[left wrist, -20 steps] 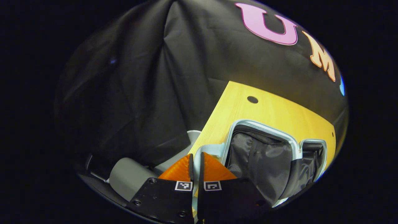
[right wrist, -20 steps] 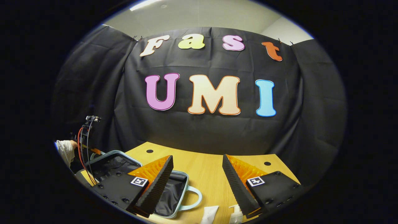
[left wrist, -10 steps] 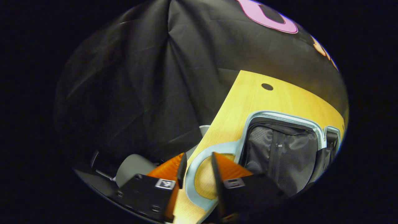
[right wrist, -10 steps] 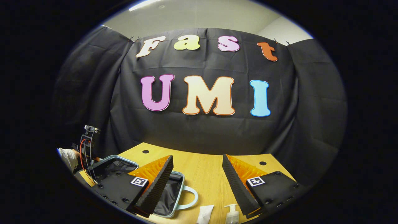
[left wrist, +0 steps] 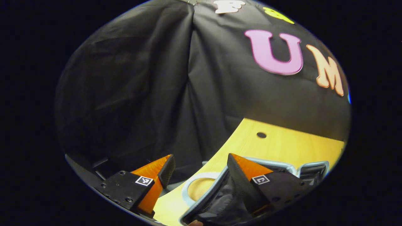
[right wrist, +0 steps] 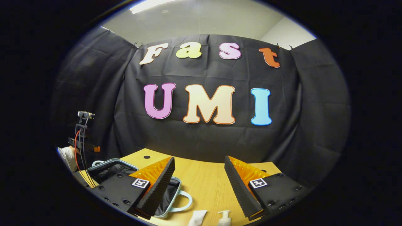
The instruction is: First open the suitcase, pack the skin care products into it, and then close the suitcase.
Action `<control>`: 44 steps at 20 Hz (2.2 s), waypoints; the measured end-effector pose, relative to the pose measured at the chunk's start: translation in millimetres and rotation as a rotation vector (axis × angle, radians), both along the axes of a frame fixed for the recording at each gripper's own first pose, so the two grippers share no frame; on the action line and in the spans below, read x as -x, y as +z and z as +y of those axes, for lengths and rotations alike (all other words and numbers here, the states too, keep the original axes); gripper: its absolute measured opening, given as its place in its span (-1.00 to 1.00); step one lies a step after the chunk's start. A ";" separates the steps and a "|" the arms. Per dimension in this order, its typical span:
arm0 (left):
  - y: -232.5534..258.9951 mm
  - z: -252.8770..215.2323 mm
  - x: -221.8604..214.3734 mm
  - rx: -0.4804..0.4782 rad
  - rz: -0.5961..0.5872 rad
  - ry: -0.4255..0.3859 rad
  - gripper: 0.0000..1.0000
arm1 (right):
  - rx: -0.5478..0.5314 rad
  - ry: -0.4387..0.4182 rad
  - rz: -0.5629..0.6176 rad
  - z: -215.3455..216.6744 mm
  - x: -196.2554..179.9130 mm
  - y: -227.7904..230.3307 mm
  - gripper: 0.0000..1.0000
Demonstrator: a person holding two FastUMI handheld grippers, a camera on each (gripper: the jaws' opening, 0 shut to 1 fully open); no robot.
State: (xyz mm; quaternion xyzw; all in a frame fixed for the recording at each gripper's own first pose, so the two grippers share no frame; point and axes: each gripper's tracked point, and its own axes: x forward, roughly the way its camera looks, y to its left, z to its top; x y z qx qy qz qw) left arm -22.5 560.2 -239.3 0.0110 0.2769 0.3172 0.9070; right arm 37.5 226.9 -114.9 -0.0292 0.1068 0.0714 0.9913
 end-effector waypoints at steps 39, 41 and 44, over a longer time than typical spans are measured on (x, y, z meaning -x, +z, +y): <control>22.2 -527.1 32.6 0.315 -0.026 -0.704 0.91 | 0.004 -0.005 -0.082 -187.8 52.3 23.4 0.99; -1.2 -542.5 45.8 0.350 0.037 -0.713 0.90 | 0.016 -0.017 -0.070 -200.3 57.9 20.3 0.99; -41.1 -561.9 63.7 0.398 0.128 -0.712 0.90 | 0.023 -0.039 -0.051 -218.1 67.1 15.9 0.99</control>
